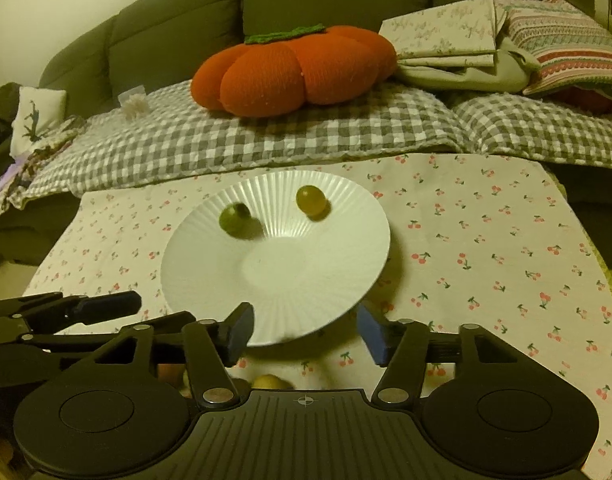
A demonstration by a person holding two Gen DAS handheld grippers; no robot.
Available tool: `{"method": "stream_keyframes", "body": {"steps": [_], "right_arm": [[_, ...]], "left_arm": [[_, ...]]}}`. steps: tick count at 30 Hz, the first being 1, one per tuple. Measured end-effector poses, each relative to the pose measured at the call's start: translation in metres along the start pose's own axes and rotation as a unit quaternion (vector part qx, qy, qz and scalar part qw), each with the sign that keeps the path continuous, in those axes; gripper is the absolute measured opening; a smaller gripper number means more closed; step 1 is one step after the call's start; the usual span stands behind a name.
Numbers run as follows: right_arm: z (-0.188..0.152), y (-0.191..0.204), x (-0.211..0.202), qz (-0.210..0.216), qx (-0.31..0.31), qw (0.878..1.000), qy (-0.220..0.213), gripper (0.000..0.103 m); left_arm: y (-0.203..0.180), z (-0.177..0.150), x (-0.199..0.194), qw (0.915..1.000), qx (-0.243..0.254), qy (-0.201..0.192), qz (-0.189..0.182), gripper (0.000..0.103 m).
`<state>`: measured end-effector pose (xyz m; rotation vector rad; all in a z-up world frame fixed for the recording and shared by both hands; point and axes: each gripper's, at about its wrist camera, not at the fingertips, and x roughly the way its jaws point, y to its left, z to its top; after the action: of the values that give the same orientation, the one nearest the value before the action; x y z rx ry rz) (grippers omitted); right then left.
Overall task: Organize fruits
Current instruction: 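Open the left gripper to drop the plum while the right gripper drops the lime, then withdraw both open grippers from the plate back toward the fruit cluster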
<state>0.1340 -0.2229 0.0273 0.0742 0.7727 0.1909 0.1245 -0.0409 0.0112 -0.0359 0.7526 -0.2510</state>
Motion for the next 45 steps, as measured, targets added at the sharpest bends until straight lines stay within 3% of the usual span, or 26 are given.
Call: {"method": "stream_keyframes", "body": {"steps": [17,36,45], "right_arm": [[-0.021,0.008,-0.030,-0.001,-0.026,1.000,0.002,0.067],[-0.045,0.017,-0.043,-0.001,-0.045,0.999,0.012,0.086],[-0.058,0.021,-0.044,-0.001,-0.057,0.998,0.022,0.089]], "left_arm": [[0.013,-0.024,-0.031,0.9999,-0.007,0.012,0.006,0.091],[0.033,-0.051,-0.051,0.9993,-0.017,0.030,0.017,0.100],[0.037,-0.061,-0.060,0.9990,-0.014,0.037,0.022,0.100]]}}
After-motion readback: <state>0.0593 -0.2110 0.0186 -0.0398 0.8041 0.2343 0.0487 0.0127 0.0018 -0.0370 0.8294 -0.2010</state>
